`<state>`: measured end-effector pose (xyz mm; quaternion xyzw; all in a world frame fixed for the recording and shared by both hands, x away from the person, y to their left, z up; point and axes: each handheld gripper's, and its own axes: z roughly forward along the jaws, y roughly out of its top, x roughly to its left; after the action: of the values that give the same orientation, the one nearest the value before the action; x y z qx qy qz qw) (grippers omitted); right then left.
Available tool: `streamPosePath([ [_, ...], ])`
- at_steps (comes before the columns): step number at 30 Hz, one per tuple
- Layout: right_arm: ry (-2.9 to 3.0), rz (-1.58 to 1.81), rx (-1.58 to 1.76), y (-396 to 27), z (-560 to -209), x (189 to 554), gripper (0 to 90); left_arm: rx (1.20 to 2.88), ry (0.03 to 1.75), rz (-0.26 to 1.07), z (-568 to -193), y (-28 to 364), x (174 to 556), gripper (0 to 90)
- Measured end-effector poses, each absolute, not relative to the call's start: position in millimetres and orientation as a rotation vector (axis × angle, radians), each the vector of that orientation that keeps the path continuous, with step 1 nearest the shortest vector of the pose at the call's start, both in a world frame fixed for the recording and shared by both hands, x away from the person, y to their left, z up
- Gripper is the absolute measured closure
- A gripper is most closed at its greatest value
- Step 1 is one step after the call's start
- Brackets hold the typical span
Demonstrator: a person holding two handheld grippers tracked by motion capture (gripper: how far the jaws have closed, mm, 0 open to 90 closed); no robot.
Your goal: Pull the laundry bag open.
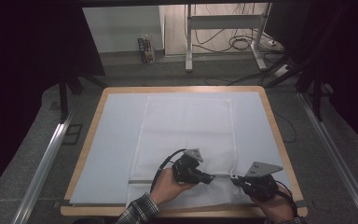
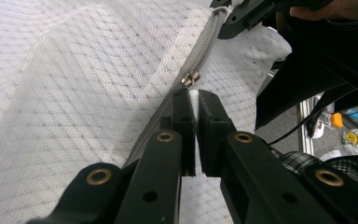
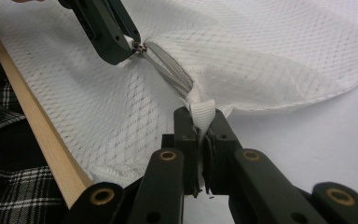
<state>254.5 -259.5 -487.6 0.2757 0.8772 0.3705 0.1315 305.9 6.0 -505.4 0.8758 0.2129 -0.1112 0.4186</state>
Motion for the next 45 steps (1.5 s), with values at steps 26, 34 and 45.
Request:
streamPosePath([
  [26, 2.530, 1.073, 0.818, -264.0, -487.4, 255.3, 84.4, 2.169, 0.608, -0.263, -505.8, 39.5, 303.3, 87.1],
  [34, 2.533, 1.069, 0.815, -263.4, -487.7, 255.0, 84.4, 2.171, 0.613, -0.251, -504.5, 46.9, 300.6, 87.1],
  [45, 2.536, 1.075, 0.822, -263.9, -487.8, 255.5, 84.3, 2.164, 0.632, -0.248, -504.5, 59.4, 298.0, 87.1],
])
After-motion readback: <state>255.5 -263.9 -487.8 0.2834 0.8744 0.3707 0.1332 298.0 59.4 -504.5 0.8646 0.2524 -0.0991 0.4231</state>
